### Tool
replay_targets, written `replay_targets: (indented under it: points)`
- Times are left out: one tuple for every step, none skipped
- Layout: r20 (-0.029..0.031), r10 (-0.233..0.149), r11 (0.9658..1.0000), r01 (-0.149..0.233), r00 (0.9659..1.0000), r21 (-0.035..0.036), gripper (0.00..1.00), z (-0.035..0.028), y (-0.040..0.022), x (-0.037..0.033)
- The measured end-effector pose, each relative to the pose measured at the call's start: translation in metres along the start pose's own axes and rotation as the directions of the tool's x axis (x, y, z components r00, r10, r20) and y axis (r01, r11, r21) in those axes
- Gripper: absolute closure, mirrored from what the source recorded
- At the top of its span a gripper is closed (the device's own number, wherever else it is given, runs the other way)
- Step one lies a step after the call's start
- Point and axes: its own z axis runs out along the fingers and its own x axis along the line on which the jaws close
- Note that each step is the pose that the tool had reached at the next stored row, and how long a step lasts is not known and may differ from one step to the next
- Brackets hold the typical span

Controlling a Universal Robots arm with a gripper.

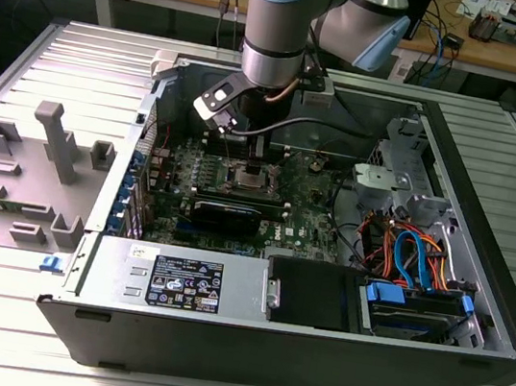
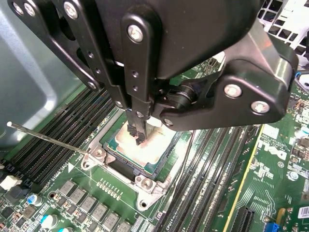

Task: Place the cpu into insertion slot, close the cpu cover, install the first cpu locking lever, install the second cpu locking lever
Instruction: 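Close the cpu cover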

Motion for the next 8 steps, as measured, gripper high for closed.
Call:
replay_targets:
  points:
    - [0.0000, 0.000, 1.0000, 0.000, 1.0000, 0.0000, 0.89, -0.0002, 0.0000, 0.0000]
    - [0.0000, 0.000, 1.0000, 0.000, 1.0000, 0.0000, 0.89, -0.0003, 0.0000, 0.0000]
    - [0.0000, 0.000, 1.0000, 0.000, 1.0000, 0.0000, 0.89, -0.0004, 0.0000, 0.0000]
    - [0.0000, 0.000, 1.0000, 0.000, 1.0000, 0.0001, 0.89, -0.0008, 0.0000, 0.0000]
    - [0.0000, 0.000, 1.0000, 0.000, 1.0000, 0.0000, 0.89, -0.0009, 0.0000, 0.0000]
    - [0.0000, 0.000, 1.0000, 0.000, 1.0000, 0.0000, 0.89, -0.0011, 0.0000, 0.0000]
    - [-0.0001, 0.000, 1.0000, 0.000, 1.0000, 0.0000, 0.89, -0.0013, 0.0000, 0.0000]
    - [-0.0001, 0.000, 1.0000, 0.000, 1.0000, 0.0000, 0.89, -0.0015, 0.0001, 0.0000]
